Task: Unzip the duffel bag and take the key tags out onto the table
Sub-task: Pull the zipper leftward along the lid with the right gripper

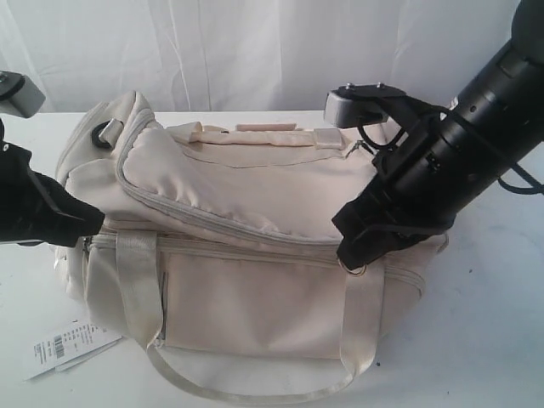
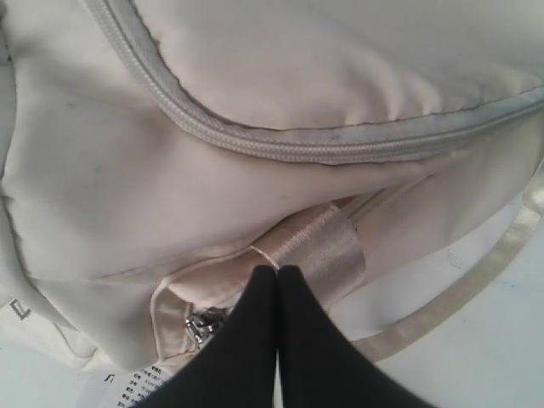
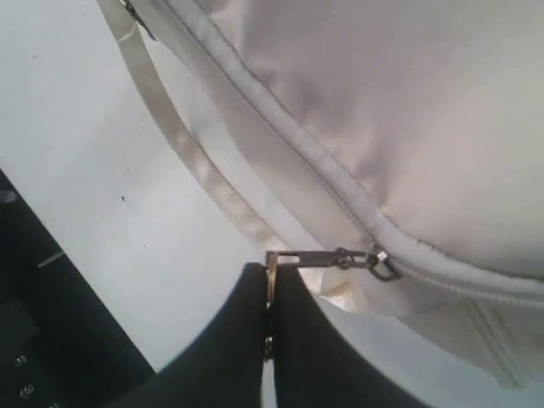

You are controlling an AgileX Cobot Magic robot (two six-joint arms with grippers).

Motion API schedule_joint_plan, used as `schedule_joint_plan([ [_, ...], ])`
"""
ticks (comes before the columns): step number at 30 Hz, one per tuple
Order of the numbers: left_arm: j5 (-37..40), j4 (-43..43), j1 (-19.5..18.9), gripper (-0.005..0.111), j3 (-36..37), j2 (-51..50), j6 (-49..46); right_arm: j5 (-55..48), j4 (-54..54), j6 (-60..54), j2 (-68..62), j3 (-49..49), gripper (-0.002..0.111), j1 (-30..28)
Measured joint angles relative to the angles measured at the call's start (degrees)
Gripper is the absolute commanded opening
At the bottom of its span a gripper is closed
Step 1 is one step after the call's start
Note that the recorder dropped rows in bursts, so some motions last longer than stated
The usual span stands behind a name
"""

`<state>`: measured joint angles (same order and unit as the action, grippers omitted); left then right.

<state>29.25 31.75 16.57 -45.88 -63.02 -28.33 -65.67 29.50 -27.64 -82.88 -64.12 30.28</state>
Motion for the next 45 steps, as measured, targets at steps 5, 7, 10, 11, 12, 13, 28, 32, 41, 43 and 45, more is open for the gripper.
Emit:
schedule_joint_plan([
  [5,0.00,0.05,0.00,0.000,0.00,0.00,0.00,0.54,0.41,0.00,0.00,0.00,0.000,0.00],
  [7,0.00,0.05,0.00,0.000,0.00,0.00,0.00,0.66,1.18,0.00,0.00,0.00,0.000,0.00],
  [10,0.00,0.15,0.00,0.000,0.00,0.00,0.00,0.97,3.19,-1.16,-0.13,0.00,0.000,0.00],
  [11,0.00,0.15,0.00,0.000,0.00,0.00,0.00,1.22,3.77,-1.66,-0.27,0.00,0.000,0.00],
  [12,0.00,0.15,0.00,0.000,0.00,0.00,0.00,1.32,4.20,-1.92,-0.39,0.00,0.000,0.14],
  [13,0.00,0.15,0.00,0.000,0.00,0.00,0.00,1.89,4.33,-2.03,-0.75,0.00,0.000,0.61],
  [28,0.00,1.35,0.00,0.000,0.00,0.00,0.00,14.83,6.48,-2.52,-4.83,0.00,0.000,12.01],
  [32,0.00,1.35,0.00,0.000,0.00,0.00,0.00,18.54,7.11,-2.52,-4.83,0.00,0.000,14.11],
  [41,0.00,1.47,0.00,0.000,0.00,0.00,0.00,27.54,8.03,-2.52,-4.83,0.00,0.000,17.99],
  [43,0.00,1.56,0.00,0.000,0.00,0.00,0.00,29.41,8.03,-2.52,-4.83,0.00,0.000,18.72],
  [45,0.00,1.96,0.00,0.000,0.00,0.00,0.00,31.18,8.03,-2.52,-4.83,0.00,0.000,19.41],
])
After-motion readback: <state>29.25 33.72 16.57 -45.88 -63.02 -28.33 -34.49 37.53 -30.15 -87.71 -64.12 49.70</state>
